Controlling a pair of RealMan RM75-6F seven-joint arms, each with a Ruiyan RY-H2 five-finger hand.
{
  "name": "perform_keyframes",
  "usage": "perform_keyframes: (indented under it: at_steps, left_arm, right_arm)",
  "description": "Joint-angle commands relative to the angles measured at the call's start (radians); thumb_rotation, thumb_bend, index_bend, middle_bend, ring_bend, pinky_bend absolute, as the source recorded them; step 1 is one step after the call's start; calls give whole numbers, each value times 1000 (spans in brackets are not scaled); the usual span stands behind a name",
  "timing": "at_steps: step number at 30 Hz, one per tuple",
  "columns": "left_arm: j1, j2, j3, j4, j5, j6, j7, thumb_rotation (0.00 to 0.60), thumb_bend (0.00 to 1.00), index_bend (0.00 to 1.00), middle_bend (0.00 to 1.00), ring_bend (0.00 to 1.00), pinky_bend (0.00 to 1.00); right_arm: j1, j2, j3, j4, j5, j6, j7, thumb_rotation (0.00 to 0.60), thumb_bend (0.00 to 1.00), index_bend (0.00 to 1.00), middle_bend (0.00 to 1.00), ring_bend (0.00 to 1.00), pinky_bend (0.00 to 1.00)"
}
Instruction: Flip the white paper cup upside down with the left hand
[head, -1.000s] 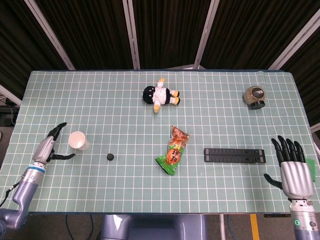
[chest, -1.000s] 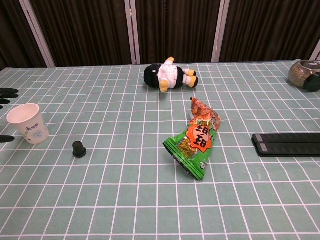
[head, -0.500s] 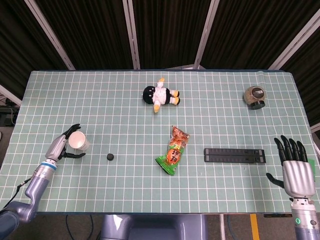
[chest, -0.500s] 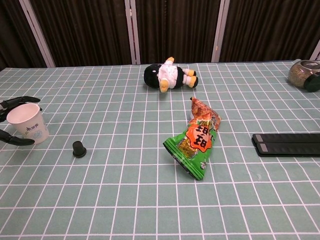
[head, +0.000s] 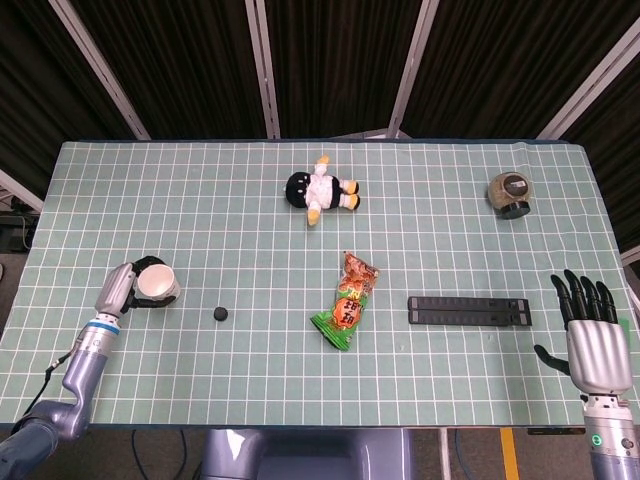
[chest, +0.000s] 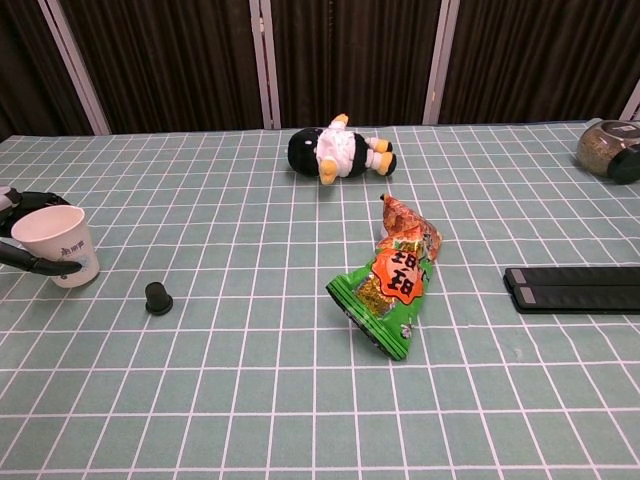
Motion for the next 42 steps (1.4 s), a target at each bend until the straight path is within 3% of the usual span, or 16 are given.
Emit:
perform_keyframes:
  at_steps: [1,4,10,20,23,30,32,34,36,38,42]
  left_arm:
    - [-1,14,-2,-19,3,26,39,600,128,441,436,462,532]
    - [-8,39,1,-34,21,69,147,600,127,441,436,462,532]
    - [-42,128,20,-121,64,106,533,600,129,446,435,461,532]
    - [-78,242,42,-339,65,51,1083,600,184,452,436,462,532]
    - [-85,243,44,-362,50,22,1168,600,187,453,436,462,532]
    - [-89,224,56,-363,33,-6,1252,600,185,444,428,453,511]
    - [-89,225,57,-367,26,-13,1233,600,187,374,377,406,411]
    - [-88,232,59,-374,23,-20,1207,600,181,168,198,231,211]
    - [-86,245,58,-390,14,-30,1165,600,158,31,50,71,87]
    - [-82,263,58,-413,8,-35,1104,600,128,0,0,7,23]
    - [-74,308,56,-463,-7,-56,947,600,102,0,0,0,0]
  right_arm:
    - [0,2,1,-3,0,2,2,600,0,0,0,0,0]
    - [-1,5,2,-7,0,4,6,600,0,0,0,0,0]
    - [-3,15,3,-14,-1,7,19,600,0,0,0,0,0]
    - [-6,23,4,-22,4,10,22,600,0,0,0,0,0]
    - [-6,24,4,-22,5,11,22,600,0,0,0,0,0]
    - [-7,25,6,-22,14,9,19,600,0,0,0,0,0]
    - [-7,25,6,-21,15,11,17,600,0,0,0,0,0]
    - [-8,25,7,-21,17,12,17,600,0,0,0,0,0]
    - [-8,25,9,-22,18,13,18,600,0,0,0,0,0]
    - [-9,24,10,-23,19,16,19,600,0,0,0,0,0]
    - [-10,24,8,-26,13,20,17,600,0,0,0,0,0]
